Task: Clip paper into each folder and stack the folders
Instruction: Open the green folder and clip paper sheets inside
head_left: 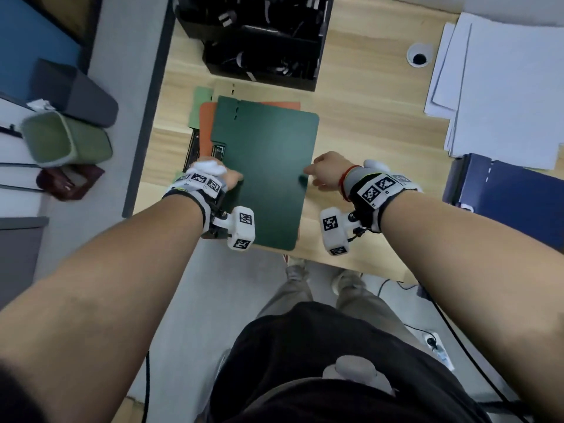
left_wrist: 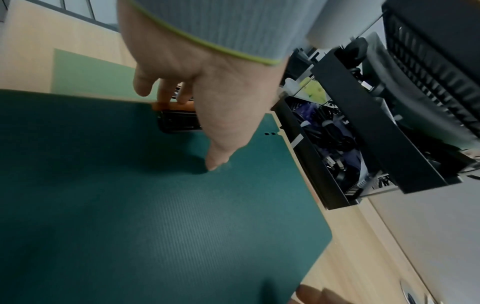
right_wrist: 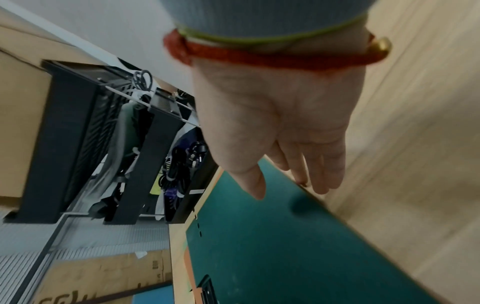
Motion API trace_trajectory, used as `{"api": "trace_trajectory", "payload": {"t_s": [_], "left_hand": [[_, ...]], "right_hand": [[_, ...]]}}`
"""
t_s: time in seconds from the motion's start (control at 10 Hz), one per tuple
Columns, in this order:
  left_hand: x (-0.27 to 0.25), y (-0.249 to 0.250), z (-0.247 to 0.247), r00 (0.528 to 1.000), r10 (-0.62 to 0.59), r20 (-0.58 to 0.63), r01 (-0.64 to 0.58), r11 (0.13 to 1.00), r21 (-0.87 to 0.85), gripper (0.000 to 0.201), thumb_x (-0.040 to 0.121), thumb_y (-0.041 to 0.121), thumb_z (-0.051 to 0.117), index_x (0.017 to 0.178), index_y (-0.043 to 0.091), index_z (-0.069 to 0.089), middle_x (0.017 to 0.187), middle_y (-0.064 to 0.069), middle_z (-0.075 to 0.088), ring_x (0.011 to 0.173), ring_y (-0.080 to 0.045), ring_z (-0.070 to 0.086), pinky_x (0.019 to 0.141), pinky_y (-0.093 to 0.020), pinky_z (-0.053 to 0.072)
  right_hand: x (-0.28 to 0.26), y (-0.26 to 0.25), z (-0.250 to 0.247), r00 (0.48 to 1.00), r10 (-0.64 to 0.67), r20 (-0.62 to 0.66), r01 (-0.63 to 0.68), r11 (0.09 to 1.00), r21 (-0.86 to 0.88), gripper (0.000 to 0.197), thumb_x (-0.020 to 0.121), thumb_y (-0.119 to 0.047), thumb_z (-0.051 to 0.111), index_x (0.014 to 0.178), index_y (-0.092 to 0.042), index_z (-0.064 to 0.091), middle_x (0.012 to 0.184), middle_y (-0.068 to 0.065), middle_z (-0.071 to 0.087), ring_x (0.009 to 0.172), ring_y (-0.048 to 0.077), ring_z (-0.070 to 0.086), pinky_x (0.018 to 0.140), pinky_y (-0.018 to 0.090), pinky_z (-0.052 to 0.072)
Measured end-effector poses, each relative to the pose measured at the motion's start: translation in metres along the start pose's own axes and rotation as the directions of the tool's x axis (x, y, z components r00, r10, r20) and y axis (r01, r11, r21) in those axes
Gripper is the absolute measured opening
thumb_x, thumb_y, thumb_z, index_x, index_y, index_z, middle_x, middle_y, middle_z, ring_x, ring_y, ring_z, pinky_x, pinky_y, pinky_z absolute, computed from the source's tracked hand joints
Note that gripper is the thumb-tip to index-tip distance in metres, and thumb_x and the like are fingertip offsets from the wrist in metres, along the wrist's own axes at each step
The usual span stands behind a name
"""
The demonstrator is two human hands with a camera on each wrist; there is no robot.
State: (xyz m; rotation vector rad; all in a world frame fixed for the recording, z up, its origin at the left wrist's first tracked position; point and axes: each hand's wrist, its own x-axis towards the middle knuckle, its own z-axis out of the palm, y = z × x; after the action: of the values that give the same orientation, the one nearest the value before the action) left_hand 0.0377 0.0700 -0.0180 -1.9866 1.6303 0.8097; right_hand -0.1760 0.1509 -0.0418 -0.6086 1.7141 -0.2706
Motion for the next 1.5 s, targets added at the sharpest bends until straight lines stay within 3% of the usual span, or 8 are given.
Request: {"api": "trace_trajectory", "payload": {"t_s": [0.2, 0.4, 0.5, 0.8, 0.9, 1.2, 1.4, 1.5], "left_hand": [[0.002, 0.004, 0.0, 0.996, 0.064, 0.057, -0.061, 0.997, -0.056, 0.033, 0.088, 0.035, 0.065, 0.096, 0.014, 0.042, 0.129, -0.018, 0.059, 0.12, -0.034, 0.056, 0.092, -0.037, 0.046], [-0.013, 0.039, 0.004, 0.986, 0.108, 0.129, -0.094, 0.989, -0.112, 0.035, 0.089, 0.04, 0.064, 0.099, 0.014, 0.042, 0.133, -0.016, 0.056, 0.124, -0.032, 0.053, 0.097, -0.036, 0.043], [-0.026, 0.064, 0.01, 0.97, 0.162, 0.18, -0.147, 0.985, -0.092, 0.034, 0.091, 0.04, 0.061, 0.099, 0.013, 0.043, 0.128, -0.015, 0.058, 0.119, -0.031, 0.055, 0.096, -0.035, 0.042], [-0.079, 0.146, 0.065, 0.905, 0.26, 0.336, -0.302, 0.95, 0.077, 0.067, 0.093, 0.045, 0.058, 0.136, -0.004, 0.041, 0.135, -0.016, 0.051, 0.123, -0.031, 0.051, 0.105, -0.036, 0.041], [-0.081, 0.151, 0.078, 0.892, 0.295, 0.343, -0.358, 0.924, 0.136, 0.066, 0.09, 0.049, 0.061, 0.13, -0.003, 0.049, 0.129, -0.016, 0.057, 0.115, -0.031, 0.057, 0.1, -0.035, 0.046], [-0.084, 0.153, 0.077, 0.906, 0.265, 0.329, -0.317, 0.941, 0.115, 0.061, 0.09, 0.051, 0.06, 0.125, 0.002, 0.055, 0.128, -0.015, 0.058, 0.113, -0.031, 0.057, 0.1, -0.037, 0.045], [-0.088, 0.167, 0.047, 0.928, 0.293, 0.23, -0.239, 0.942, -0.236, 0.122, 0.048, 0.1, 0.04, 0.131, 0.011, 0.053, 0.117, -0.01, 0.065, 0.102, -0.03, 0.063, 0.094, -0.046, 0.05], [-0.105, 0.18, 0.013, 0.87, 0.428, 0.244, -0.301, 0.854, -0.423, 0.121, 0.048, 0.102, 0.035, 0.134, 0.019, 0.053, 0.113, -0.003, 0.066, 0.098, -0.02, 0.065, 0.089, -0.039, 0.053]], "right_hand": [[0.009, 0.004, 0.011, 0.998, 0.066, 0.012, -0.067, 0.978, 0.199, 0.019, 0.091, -0.033, 0.063, 0.094, -0.014, 0.06, 0.094, 0.003, 0.065, 0.084, 0.02, 0.064, 0.066, 0.029, 0.054], [0.009, 0.029, -0.027, 0.981, -0.026, -0.194, 0.079, 0.96, 0.269, 0.014, 0.097, -0.024, 0.054, 0.107, -0.018, 0.06, 0.105, 0.008, 0.07, 0.09, 0.028, 0.069, 0.079, 0.043, 0.058], [-0.006, 0.055, -0.063, 0.972, 0.001, -0.234, 0.079, 0.94, 0.332, 0.008, 0.099, -0.019, 0.054, 0.096, -0.021, 0.06, 0.089, 0.004, 0.068, 0.072, 0.022, 0.064, 0.063, 0.03, 0.053], [-0.009, 0.171, -0.147, 0.914, 0.058, -0.402, 0.033, 0.976, 0.216, 0.015, 0.088, -0.032, 0.063, 0.09, -0.017, 0.067, 0.093, 0.006, 0.071, 0.087, 0.028, 0.066, 0.09, 0.047, 0.053], [0.001, 0.189, -0.153, 0.896, 0.064, -0.44, 0.003, 0.988, 0.151, 0.053, 0.077, -0.046, 0.066, 0.12, -0.014, 0.064, 0.116, 0.005, 0.069, 0.108, 0.027, 0.065, 0.103, 0.045, 0.048], [-0.038, 0.147, -0.153, 0.855, 0.052, -0.516, 0.049, 0.982, 0.18, 0.047, 0.088, -0.052, 0.054, 0.112, -0.013, 0.067, 0.109, 0.004, 0.069, 0.1, 0.024, 0.064, 0.097, 0.035, 0.048], [-0.088, 0.081, -0.165, 0.981, -0.053, -0.187, 0.145, 0.843, 0.518, 0.066, 0.092, -0.071, 0.033, 0.073, -0.013, 0.058, 0.066, 0.005, 0.058, 0.056, 0.022, 0.058, 0.056, 0.028, 0.052], [-0.095, 0.044, -0.159, 0.977, -0.205, -0.065, 0.211, 0.862, 0.461, 0.078, 0.094, -0.072, 0.021, 0.087, -0.011, 0.069, 0.084, 0.01, 0.073, 0.067, 0.024, 0.069, 0.062, 0.029, 0.055]]}}
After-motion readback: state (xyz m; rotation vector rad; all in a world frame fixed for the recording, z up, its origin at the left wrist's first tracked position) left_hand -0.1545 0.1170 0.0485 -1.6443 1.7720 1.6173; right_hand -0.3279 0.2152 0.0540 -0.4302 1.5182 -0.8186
